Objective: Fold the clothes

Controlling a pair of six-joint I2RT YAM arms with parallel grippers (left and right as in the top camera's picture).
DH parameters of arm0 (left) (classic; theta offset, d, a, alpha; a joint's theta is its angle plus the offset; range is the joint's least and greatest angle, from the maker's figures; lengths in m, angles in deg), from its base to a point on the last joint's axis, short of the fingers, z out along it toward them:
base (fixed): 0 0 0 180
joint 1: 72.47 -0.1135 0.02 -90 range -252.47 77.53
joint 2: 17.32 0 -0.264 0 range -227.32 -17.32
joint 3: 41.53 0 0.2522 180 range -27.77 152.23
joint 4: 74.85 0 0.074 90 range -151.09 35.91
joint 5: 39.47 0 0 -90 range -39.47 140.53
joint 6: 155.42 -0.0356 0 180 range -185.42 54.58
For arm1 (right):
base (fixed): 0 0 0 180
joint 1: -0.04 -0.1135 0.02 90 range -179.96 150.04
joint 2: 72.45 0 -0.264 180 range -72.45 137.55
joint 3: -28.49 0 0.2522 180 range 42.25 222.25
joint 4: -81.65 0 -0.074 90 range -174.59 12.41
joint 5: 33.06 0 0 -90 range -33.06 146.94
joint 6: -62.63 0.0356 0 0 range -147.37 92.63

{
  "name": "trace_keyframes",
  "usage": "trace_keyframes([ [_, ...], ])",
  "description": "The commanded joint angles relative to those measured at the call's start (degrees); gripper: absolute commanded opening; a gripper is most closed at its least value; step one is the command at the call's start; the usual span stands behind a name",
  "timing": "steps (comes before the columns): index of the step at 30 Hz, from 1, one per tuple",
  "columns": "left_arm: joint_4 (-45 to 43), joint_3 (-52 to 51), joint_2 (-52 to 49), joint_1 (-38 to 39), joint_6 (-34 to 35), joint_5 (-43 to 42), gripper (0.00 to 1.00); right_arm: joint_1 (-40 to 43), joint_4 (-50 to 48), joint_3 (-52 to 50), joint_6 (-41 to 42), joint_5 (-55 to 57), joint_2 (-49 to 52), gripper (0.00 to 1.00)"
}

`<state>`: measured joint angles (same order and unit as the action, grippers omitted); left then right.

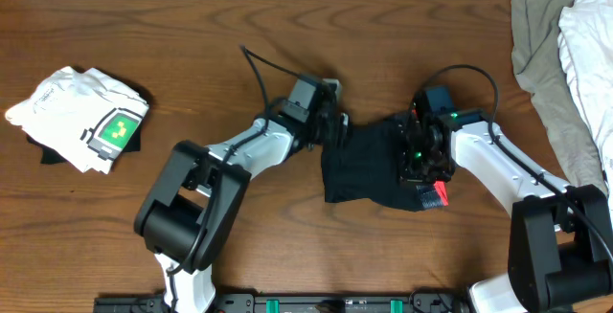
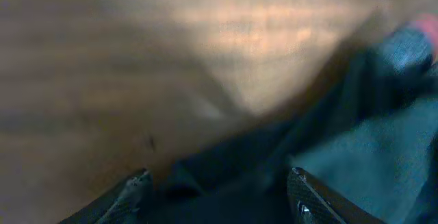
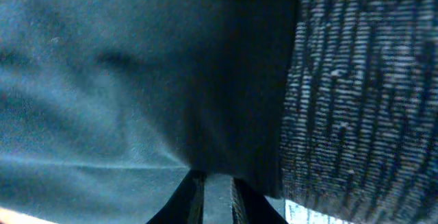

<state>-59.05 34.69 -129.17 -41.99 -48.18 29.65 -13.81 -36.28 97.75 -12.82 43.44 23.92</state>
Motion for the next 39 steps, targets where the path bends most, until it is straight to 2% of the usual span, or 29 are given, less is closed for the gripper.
trace_keyframes([
  [1,4.2,0.5,-1.1,0.2,-1.1,0.0,0.65,-0.6,-0.8,-0.3,1.3,4.4,0.3,0.15],
  [3,8.3,0.5,-1.1,0.2,-1.1,1.9,0.64,-0.6,-1.9,-0.3,1.3,5.2,0.3,0.18],
  [5,12.9,0.5,-1.1,0.2,-1.1,5.7,0.55,-0.6,-3.5,-0.3,1.2,5.4,0.3,0.18],
  [8,19.0,0.5,-1.1,0.2,-1.1,8.3,0.36,-0.6,-5.4,-0.3,1.2,7.5,0.3,0.18],
  [11,25.0,0.5,-1.1,0.1,-0.2,8.3,0.25,-0.6,-7.4,-0.3,0.3,10.1,0.3,0.20],
  [16,33.1,0.5,-1.1,0.1,4.8,7.2,0.15,-0.6,-12.2,-0.3,-6.1,12.9,0.3,0.27],
  [22,38.8,0.5,-1.1,0.1,8.1,0.1,0.06,-0.6,-17.7,-0.3,-9.1,12.9,0.3,0.29],
  [29,41.0,0.5,0.1,0.1,8.8,-1.0,0.06,-0.6,-20.5,-0.3,-11.1,12.9,0.3,0.29],
  [34,40.3,0.5,4.1,0.1,6.3,0.5,0.08,-0.4,-15.6,2.9,-11.7,12.9,-2.4,0.34],
  [37,40.2,0.5,7.7,0.1,0.7,0.8,0.17,-0.4,-9.4,7.4,-11.7,12.8,-6.7,0.36],
  [39,39.7,0.5,9.9,0.1,-2.1,1.2,0.43,-0.5,-6.1,9.5,-11.7,12.8,-9.3,0.36],
])
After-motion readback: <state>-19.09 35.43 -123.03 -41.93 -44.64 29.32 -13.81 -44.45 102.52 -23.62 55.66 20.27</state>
